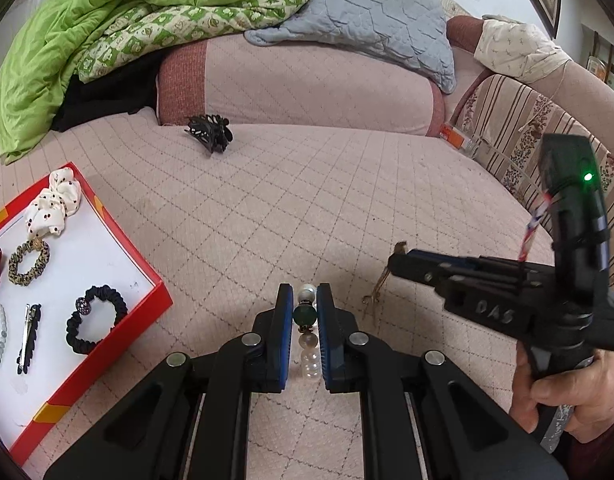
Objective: Organize jewelry
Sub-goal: 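Grasp the pearl bracelet with the left tool while the right grasps the gold pendant, then carry the pearl bracelet and gold pendant over the tray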
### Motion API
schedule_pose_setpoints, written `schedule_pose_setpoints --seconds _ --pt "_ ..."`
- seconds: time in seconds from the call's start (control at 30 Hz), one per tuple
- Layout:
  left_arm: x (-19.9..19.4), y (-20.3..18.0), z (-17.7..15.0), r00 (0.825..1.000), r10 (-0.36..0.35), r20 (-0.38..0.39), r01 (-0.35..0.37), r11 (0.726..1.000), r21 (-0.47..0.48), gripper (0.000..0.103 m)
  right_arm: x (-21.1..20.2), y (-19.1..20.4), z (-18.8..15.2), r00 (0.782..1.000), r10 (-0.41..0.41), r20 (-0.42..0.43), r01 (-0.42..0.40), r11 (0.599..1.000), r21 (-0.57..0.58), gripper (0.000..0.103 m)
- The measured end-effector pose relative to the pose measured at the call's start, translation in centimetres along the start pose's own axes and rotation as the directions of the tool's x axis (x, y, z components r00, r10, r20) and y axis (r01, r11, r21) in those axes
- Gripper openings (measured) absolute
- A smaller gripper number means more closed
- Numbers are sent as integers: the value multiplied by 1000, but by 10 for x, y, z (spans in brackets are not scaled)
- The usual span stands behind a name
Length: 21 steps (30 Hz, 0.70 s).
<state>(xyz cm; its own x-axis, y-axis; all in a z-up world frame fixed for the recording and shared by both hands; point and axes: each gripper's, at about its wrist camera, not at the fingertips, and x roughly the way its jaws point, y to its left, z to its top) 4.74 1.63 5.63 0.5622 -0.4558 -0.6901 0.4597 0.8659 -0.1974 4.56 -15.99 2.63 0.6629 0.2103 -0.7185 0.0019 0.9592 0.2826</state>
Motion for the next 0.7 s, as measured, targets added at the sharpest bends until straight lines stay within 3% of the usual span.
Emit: schedule_pose_setpoints --seconds 0.3,0.7 --pt "-11 4 7 999 1 51 0 1000 -16 11 -17 0 8 997 30 71 -33 999 39 23" --pt "-23 11 8 997 7 81 -4 999 -35 11 -24 7 11 994 47 102 -50 998 33 23"
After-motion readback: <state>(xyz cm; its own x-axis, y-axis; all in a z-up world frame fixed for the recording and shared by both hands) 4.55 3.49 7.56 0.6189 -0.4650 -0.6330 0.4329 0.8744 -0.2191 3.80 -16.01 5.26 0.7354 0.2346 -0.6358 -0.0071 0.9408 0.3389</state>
